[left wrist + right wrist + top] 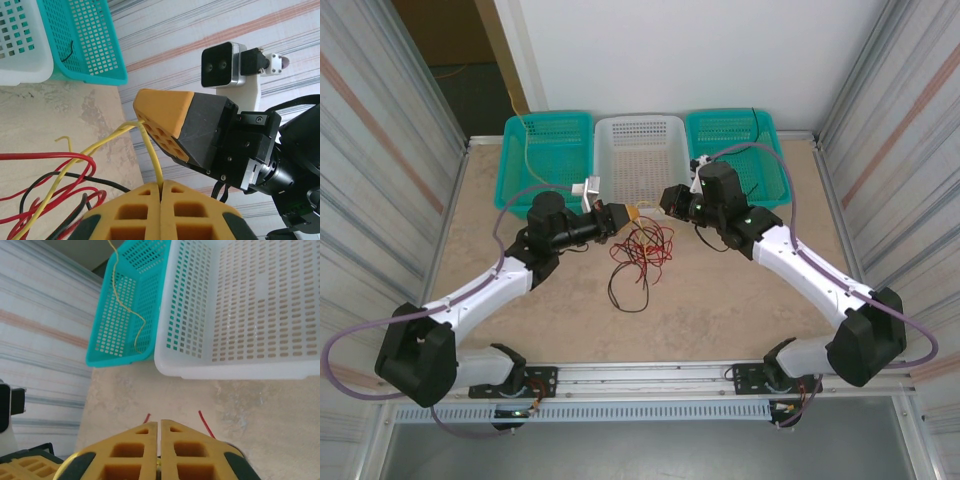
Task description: Untangle the cables
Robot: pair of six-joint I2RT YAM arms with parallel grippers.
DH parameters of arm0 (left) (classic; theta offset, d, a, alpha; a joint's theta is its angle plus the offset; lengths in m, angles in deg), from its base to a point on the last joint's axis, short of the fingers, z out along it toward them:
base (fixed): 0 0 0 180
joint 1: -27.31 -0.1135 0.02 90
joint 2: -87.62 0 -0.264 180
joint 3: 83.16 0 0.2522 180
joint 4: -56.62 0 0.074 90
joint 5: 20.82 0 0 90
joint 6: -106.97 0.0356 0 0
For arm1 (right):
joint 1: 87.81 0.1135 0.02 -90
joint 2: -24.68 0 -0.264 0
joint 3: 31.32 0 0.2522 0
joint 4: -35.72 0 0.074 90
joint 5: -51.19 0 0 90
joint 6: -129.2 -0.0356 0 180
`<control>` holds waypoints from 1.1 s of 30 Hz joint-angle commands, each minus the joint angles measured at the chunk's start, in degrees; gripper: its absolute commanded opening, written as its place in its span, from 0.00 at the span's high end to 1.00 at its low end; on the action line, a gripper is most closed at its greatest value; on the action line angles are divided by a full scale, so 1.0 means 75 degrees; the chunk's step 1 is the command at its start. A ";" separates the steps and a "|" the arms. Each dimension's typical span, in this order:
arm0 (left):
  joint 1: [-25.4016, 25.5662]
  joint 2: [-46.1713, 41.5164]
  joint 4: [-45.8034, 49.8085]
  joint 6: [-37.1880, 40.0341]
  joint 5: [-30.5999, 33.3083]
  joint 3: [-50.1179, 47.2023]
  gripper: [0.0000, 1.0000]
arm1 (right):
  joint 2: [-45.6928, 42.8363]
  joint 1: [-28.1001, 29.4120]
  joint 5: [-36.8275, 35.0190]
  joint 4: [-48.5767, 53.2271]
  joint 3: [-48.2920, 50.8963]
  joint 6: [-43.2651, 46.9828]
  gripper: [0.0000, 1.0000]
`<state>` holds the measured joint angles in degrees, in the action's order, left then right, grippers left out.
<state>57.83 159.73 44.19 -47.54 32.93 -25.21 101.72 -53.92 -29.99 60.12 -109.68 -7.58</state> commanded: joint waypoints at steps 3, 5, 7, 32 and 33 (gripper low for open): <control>0.0022 -0.0256 0.0075 0.0285 -0.0125 0.0337 1.00 | 0.0112 -0.0543 -0.0188 0.0047 0.0470 -0.0381 1.00; -0.0035 -0.0505 0.0434 0.0539 -0.0100 0.0485 1.00 | 0.0365 -0.0920 -0.0059 0.0169 0.0698 -0.0480 1.00; -0.0136 -0.0825 0.0973 0.0864 -0.0041 0.0715 1.00 | 0.0680 -0.1265 0.0299 0.0137 0.1084 -0.0615 1.00; -0.1537 -0.2112 0.4842 0.2779 0.1000 0.2687 1.00 | 0.0473 -0.1543 -0.0195 0.1168 0.2584 0.0093 0.70; -0.1678 -0.2109 0.4732 0.2665 0.0860 0.2690 1.00 | 0.0339 -0.1587 -0.0190 0.1302 0.2569 0.0179 0.62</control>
<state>47.64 145.13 79.66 -27.84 40.28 -7.58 107.24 -65.09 -29.24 64.14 -88.83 -9.31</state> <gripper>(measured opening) 0.058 0.332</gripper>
